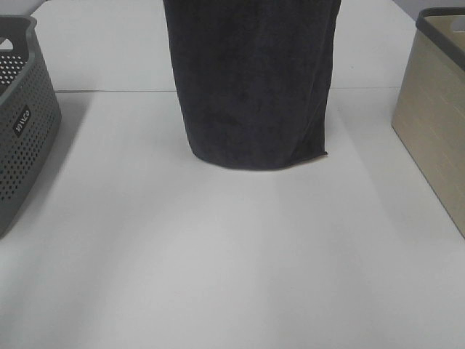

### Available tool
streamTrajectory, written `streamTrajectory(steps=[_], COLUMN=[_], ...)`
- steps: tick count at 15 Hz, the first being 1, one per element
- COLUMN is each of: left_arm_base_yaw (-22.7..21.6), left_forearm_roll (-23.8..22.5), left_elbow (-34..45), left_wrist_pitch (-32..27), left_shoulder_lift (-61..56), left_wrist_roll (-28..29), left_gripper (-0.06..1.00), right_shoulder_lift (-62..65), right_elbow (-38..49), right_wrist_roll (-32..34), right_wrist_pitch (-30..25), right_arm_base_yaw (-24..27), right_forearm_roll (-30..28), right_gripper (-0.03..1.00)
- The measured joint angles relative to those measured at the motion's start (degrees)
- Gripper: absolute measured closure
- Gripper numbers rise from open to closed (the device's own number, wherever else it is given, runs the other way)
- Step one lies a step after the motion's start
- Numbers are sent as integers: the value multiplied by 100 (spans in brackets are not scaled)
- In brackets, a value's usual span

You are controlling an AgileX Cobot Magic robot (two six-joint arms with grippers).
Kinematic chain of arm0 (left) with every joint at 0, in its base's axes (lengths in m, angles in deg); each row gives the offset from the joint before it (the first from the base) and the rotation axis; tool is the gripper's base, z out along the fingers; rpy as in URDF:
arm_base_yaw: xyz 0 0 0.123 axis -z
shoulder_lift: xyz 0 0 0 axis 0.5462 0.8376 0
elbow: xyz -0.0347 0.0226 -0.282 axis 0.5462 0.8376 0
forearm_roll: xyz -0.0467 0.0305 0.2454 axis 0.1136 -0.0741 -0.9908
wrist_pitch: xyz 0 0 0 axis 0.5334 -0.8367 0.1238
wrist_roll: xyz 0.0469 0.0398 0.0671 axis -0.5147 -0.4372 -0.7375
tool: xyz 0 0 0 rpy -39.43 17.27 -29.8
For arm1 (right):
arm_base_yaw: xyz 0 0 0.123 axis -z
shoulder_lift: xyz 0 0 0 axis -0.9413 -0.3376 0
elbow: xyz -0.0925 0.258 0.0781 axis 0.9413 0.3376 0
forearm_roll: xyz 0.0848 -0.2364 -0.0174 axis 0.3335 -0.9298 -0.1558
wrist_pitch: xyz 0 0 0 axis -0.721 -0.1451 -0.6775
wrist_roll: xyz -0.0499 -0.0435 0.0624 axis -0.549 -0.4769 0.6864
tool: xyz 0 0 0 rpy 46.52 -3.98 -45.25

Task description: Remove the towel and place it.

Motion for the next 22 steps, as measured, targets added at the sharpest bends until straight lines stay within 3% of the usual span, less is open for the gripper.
streamTrajectory(steps=[1, 5, 9, 14, 16, 18, 22], left_arm_base_yaw=[-34, -138, -138, -80, -57, -57, -138], left_forearm_roll=[0, 0, -6, 0, 0, 0, -17], left_elbow=[-80, -2126, -4148, -4349, -4435, -4435, -4435], left_wrist_pitch=[97, 97, -768, -1501, -1690, -1696, -1123], left_shoulder_lift=[126, 1547, 2807, 2968, 2956, 2922, 2871], left_wrist_roll=[23, 109, 143, 223, 596, 653, 659], left_gripper=[94, 94, 94, 94, 94, 94, 94], right_shoulder_lift=[-63, -458, -762, -837, -831, -762, -573], right_elbow=[0, -23, -23, -23, -23, -23, -97], right_wrist_roll=[0, -155, -516, -579, -579, -579, -579], right_wrist_pitch=[212, 1306, 1604, 1455, 1312, 1289, 1547], right_arm_base_yaw=[0, 0, 0, 0, 0, 0, 0], right_forearm_roll=[63, 166, 521, 533, 550, 550, 642], right_gripper=[95, 95, 95, 95, 95, 95, 95])
